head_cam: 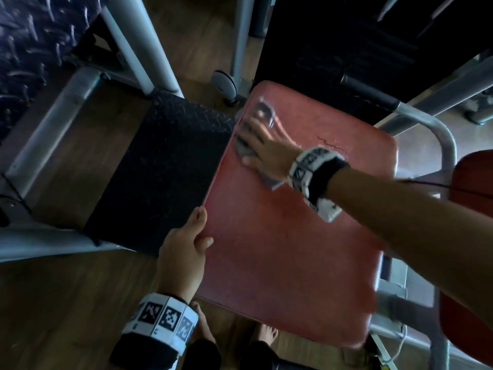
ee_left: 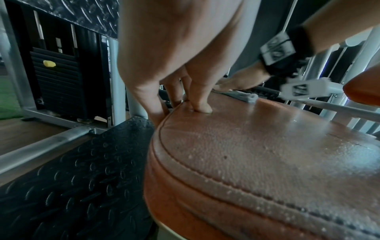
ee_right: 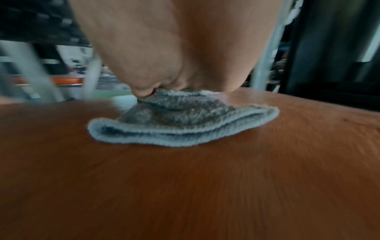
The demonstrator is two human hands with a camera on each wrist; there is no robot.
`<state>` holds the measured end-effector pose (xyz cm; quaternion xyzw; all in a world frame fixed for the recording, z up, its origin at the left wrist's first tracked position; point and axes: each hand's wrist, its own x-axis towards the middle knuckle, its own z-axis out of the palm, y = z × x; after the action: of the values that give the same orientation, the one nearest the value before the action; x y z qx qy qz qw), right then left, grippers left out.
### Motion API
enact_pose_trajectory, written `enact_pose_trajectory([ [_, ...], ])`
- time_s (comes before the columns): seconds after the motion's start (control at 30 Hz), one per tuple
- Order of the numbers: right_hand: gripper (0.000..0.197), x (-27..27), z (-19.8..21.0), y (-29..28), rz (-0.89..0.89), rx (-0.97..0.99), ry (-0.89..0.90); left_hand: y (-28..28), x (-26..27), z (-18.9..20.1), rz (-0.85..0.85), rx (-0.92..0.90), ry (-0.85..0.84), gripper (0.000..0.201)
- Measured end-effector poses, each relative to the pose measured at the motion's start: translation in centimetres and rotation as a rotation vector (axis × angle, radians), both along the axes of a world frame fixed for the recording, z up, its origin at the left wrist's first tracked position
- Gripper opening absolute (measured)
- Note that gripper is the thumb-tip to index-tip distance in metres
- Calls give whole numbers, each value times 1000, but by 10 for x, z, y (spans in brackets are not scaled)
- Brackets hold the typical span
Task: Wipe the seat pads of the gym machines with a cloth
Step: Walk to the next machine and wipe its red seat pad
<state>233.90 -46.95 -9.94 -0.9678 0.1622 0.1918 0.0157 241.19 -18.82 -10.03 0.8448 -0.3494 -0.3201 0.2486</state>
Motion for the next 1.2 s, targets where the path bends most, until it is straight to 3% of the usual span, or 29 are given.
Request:
enact_pose_trajectory([
  [0.2,72,-116,10,100,230,116,63,0,0,0,-1,27,-3,62],
  [0.37,56,-210,16,169,501,208,164,-3,-1,4,-4,33,-23,61],
  [0.53,84,-218,26,155,668,257,207,-4,-1,6,5,24,-37,59],
  [0.63,80,-188,30,119,542,181,192,-4,-2,5,27,6,-18,59],
  [0.8,68,-167,26,94,-54,173,68,-5,-7,6,69,15,5,59],
  [0.87,68,-171,18,112,-97,187,19,-6,-11,10,50,40,13,60],
  [0.97,71,-192,14,132,-8,162,-9,-9,-13,14,19,53,75,64],
  [1.1,81,-217,13,121,-321,113,-58,-22,-20,17,-18,250,216,86],
  [1.2,84,-216,8,119,-457,148,-104,-26,-31,15,-59,346,190,93],
])
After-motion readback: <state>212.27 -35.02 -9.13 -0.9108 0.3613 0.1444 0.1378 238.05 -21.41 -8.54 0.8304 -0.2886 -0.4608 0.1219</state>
